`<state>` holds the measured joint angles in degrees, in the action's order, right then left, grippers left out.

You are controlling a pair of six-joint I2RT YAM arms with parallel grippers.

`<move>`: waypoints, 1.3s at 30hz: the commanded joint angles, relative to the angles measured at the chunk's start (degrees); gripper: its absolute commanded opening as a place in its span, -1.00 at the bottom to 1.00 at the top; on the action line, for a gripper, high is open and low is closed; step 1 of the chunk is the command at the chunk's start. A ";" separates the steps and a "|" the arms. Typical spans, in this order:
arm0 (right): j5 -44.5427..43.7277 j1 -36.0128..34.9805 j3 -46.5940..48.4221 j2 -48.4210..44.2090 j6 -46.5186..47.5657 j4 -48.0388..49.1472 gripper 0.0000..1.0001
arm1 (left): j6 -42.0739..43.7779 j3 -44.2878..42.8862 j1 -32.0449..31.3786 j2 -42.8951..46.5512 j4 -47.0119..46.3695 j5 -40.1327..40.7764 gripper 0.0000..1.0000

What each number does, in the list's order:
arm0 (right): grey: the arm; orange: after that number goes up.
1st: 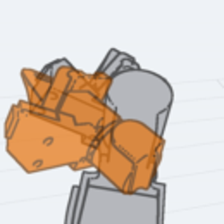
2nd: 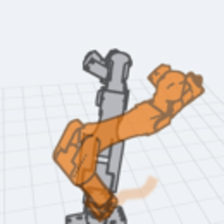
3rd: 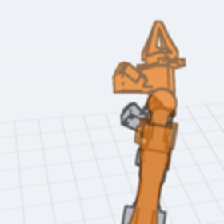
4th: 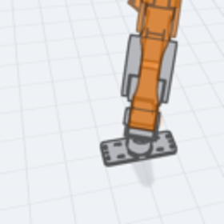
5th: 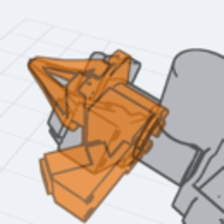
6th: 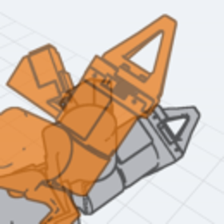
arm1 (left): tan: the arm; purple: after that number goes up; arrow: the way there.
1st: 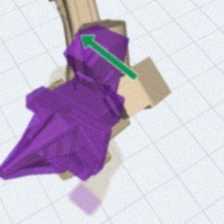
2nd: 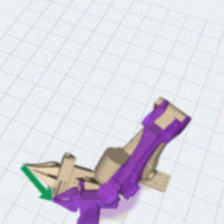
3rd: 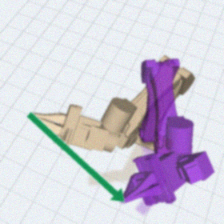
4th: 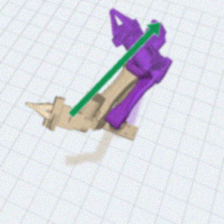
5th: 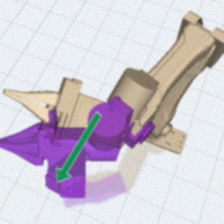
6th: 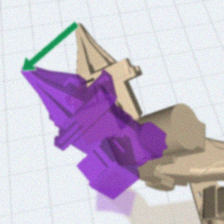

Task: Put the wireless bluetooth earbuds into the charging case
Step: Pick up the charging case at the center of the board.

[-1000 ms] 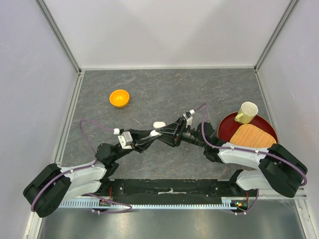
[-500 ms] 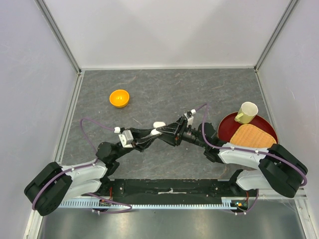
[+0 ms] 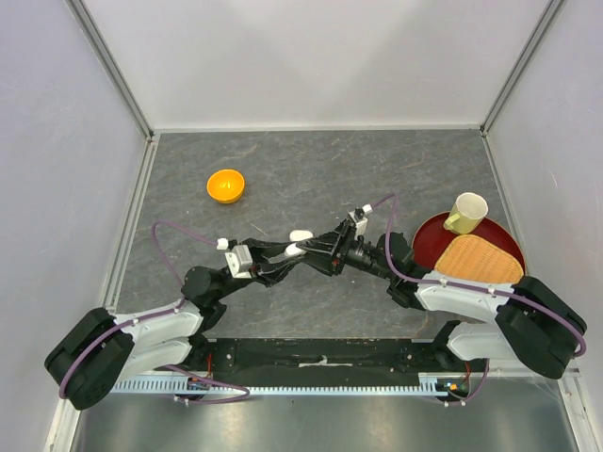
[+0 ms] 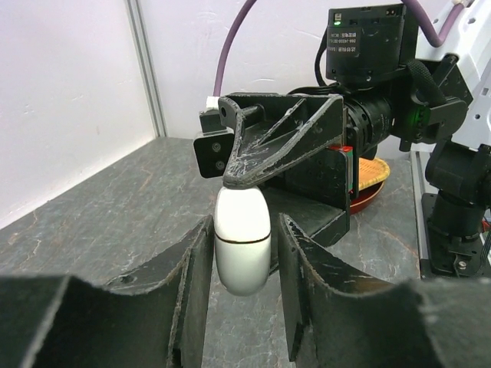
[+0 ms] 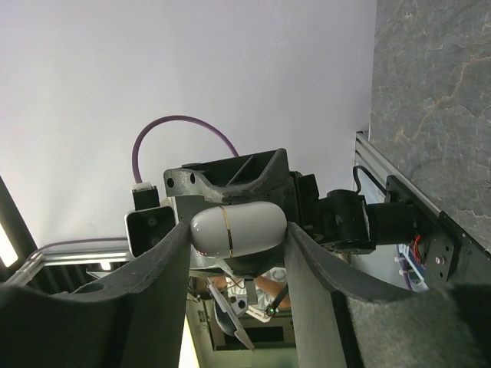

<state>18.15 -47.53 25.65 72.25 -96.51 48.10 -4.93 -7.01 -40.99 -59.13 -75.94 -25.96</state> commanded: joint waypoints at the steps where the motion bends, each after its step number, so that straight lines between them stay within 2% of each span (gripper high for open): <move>1: -0.84 -0.37 1.68 -2.02 1.50 0.60 -0.57 | -0.70 -2.49 -0.23 0.42 -3.87 -1.38 -0.10; 12: -1.45 -0.46 1.68 -2.90 2.47 -0.72 -0.58 | -0.78 -2.93 -0.32 -0.02 -2.90 -1.90 -0.10; 30: -2.68 -0.37 0.89 -4.40 2.64 0.33 -0.59 | 0.62 -5.04 -0.32 -1.42 4.13 -2.79 -0.04; 39: -2.86 -0.37 0.81 -4.66 2.64 -0.02 -0.60 | 0.97 -4.42 -0.32 -1.25 2.82 -2.43 -0.04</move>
<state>16.19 -47.79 25.65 68.90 -94.06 45.76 -4.95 -10.35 -41.01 -60.38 -71.18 -27.70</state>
